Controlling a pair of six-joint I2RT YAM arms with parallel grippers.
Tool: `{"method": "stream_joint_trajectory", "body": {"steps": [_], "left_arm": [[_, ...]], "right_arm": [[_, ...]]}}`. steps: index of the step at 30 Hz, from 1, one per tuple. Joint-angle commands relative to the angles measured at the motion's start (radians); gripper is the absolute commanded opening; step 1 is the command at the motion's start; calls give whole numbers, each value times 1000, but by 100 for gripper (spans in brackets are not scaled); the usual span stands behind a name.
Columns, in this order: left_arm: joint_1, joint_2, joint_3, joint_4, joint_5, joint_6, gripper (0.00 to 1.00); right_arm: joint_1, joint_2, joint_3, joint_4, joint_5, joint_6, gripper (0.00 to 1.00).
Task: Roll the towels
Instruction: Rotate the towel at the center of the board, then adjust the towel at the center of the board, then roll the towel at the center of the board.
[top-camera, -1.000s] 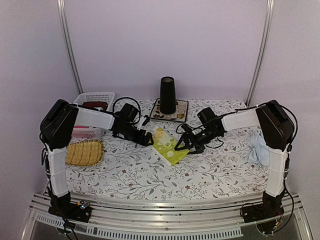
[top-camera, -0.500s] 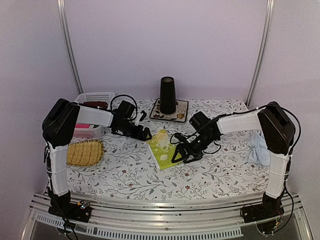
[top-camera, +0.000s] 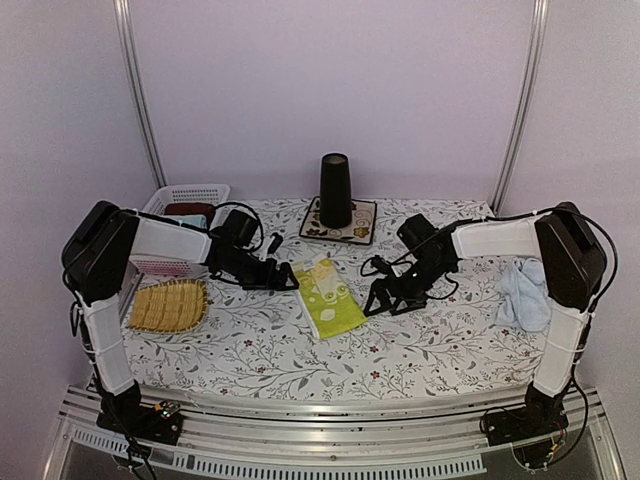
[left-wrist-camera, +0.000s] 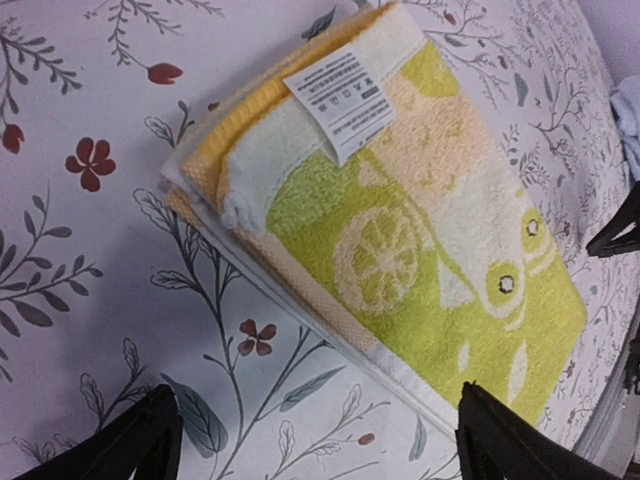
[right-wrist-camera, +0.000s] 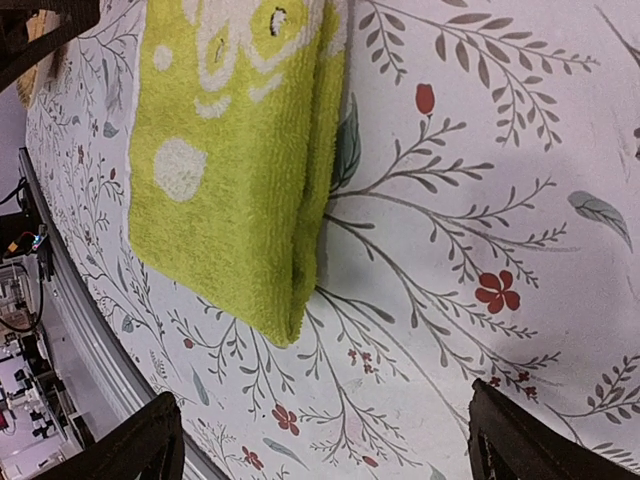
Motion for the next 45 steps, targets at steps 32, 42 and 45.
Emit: {"method": "stream_joint_trajectory", "body": {"steps": [32,42,45], "left_arm": [[-91,-228,87,138,-437,411,97],[-197,-537,-323,368,-329,761,97],[-328,-565,-489,519,-422,936,97]], "right_arm": [[31,-601,-362,478,359,-360,99],[127,-610,-436,599,407,-797,99],[170,-553,-453,609,444,-909,99]]}}
